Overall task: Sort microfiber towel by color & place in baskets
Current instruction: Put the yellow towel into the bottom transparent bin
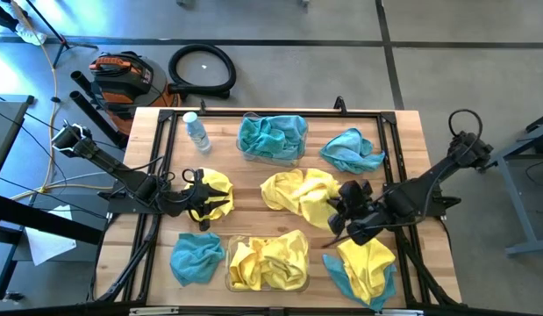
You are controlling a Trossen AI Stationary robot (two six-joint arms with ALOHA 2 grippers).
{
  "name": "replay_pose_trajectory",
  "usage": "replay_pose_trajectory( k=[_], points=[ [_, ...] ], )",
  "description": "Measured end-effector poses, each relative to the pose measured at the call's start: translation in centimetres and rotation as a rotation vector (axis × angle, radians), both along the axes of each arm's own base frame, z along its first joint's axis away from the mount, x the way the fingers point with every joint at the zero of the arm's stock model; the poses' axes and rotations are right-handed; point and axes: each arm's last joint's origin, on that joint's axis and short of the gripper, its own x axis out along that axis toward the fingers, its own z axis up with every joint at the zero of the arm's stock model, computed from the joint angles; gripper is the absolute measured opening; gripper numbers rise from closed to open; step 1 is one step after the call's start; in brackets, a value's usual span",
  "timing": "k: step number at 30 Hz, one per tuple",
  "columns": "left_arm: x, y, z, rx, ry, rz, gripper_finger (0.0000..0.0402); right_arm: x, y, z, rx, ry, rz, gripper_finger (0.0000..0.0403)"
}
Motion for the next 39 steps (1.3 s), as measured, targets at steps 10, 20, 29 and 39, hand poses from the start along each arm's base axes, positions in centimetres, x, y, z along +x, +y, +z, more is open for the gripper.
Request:
replay_pose_trajectory(
  k=[10, 20, 29, 39],
  points=[
    [0.0, 0.0, 0.0, 0.000, -0.001, 0.000, 0.0081, 4.5, 3.7, 4.2, -0.094, -0.098, 0.244, 0.0001],
    [0.0, 0.0, 0.0, 0.000, -0.002, 0.000, 0.0081, 11.2, 8.8, 1.7, -0.169, 0.013, 0.467, 0.0001],
    [0.2, -0.1, 0.5, -0.024, -0.052, 0.008, 0.0081, 17.3, 12.5, -0.3, -0.248, 0.148, 0.634, 0.0000],
    [0.3, -0.2, 0.6, -0.044, -0.067, -0.003, 0.0081, 23.1, 12.8, -5.0, -0.174, 0.272, 0.740, 0.0000]
  ],
)
